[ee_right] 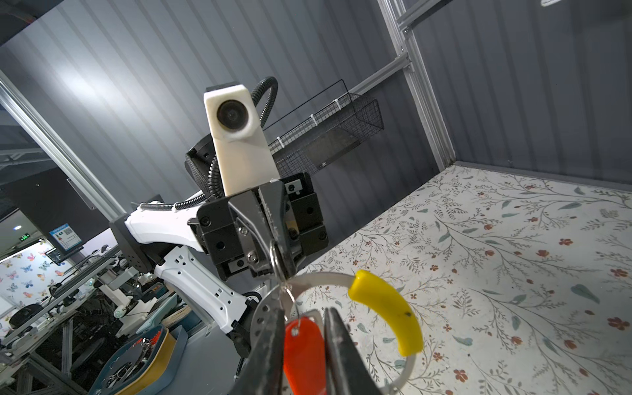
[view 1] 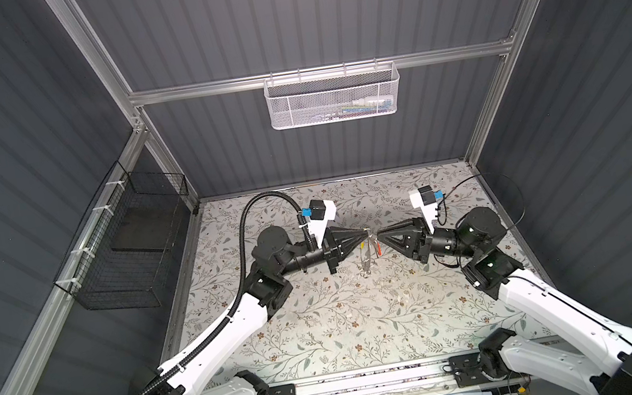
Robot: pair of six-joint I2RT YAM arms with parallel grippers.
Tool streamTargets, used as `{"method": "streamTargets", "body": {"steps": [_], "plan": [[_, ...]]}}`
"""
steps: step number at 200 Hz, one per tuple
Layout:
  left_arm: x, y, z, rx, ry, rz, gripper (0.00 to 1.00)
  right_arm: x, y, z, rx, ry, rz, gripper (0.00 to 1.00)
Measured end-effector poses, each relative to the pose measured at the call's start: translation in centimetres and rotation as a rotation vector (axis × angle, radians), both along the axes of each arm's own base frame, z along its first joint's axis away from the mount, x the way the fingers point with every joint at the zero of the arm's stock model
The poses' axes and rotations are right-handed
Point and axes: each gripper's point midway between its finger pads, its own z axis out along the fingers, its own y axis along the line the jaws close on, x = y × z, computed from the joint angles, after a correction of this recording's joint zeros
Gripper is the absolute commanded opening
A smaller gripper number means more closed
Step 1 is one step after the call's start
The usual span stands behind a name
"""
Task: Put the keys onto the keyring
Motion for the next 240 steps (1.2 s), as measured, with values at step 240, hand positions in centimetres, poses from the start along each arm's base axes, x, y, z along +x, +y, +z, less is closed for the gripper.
{"method": "streamTargets", "body": {"steps": [240], "plan": [[0.13, -0.27, -0.51, 0.008, 0.024, -0.014, 0.00, -0.02, 0.85, -0.06, 0.017, 0.038, 0.087, 0.00]]}}
